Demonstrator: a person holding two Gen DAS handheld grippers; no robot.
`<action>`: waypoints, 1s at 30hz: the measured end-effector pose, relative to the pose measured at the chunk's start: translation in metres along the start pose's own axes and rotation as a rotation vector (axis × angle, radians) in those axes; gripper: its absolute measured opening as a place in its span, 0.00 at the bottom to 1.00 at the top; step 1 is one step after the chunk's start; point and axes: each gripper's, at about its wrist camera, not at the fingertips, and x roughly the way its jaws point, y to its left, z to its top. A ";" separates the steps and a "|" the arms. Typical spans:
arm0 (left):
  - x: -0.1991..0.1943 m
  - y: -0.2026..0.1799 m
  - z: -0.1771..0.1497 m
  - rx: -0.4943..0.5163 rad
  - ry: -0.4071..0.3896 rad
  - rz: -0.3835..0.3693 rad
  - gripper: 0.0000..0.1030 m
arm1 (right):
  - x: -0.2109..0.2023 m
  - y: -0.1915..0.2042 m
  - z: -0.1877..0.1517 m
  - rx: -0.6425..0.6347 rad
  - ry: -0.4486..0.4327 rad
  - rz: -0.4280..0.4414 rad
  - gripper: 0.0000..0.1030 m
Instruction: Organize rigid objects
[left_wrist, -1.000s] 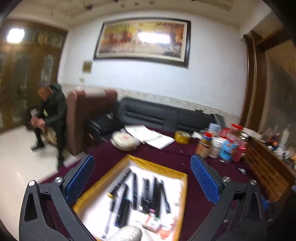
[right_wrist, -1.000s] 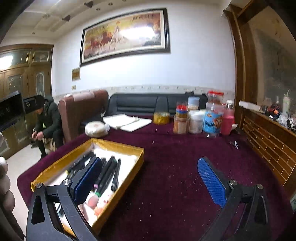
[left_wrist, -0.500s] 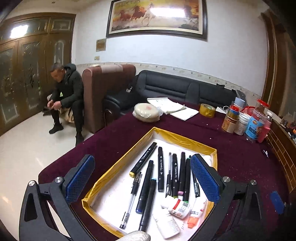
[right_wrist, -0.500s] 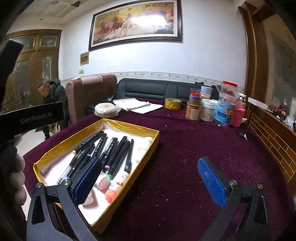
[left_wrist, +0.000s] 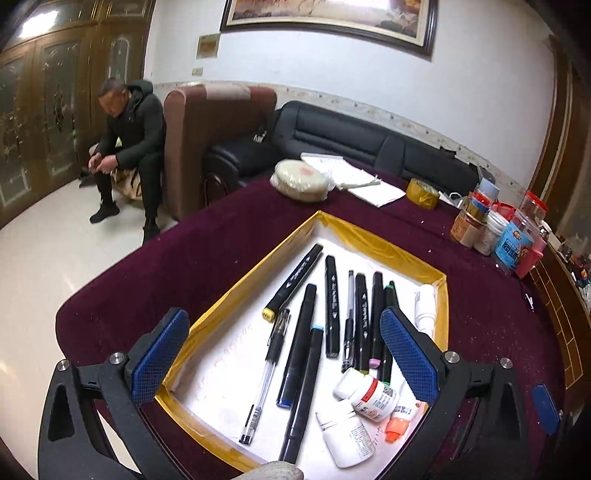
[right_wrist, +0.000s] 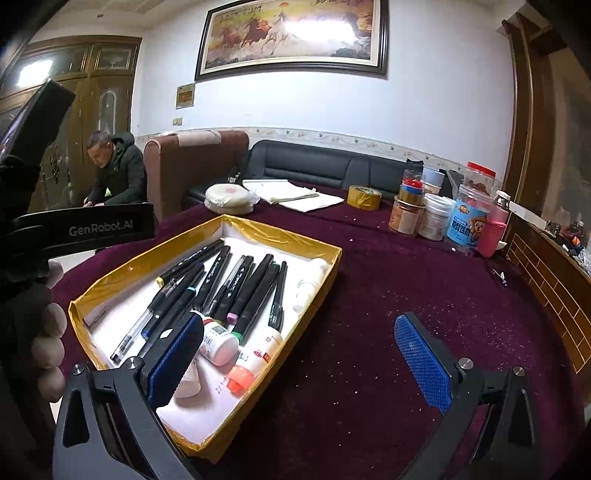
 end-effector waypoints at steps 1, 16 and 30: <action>0.002 0.000 -0.001 0.001 0.008 -0.001 1.00 | 0.002 0.001 -0.001 -0.005 0.006 0.003 0.99; 0.012 -0.005 -0.007 0.011 0.069 -0.023 1.00 | 0.010 0.005 -0.004 -0.012 0.054 0.006 0.99; 0.015 -0.008 -0.012 0.023 0.087 -0.024 1.00 | 0.014 0.011 -0.006 -0.040 0.081 0.005 0.99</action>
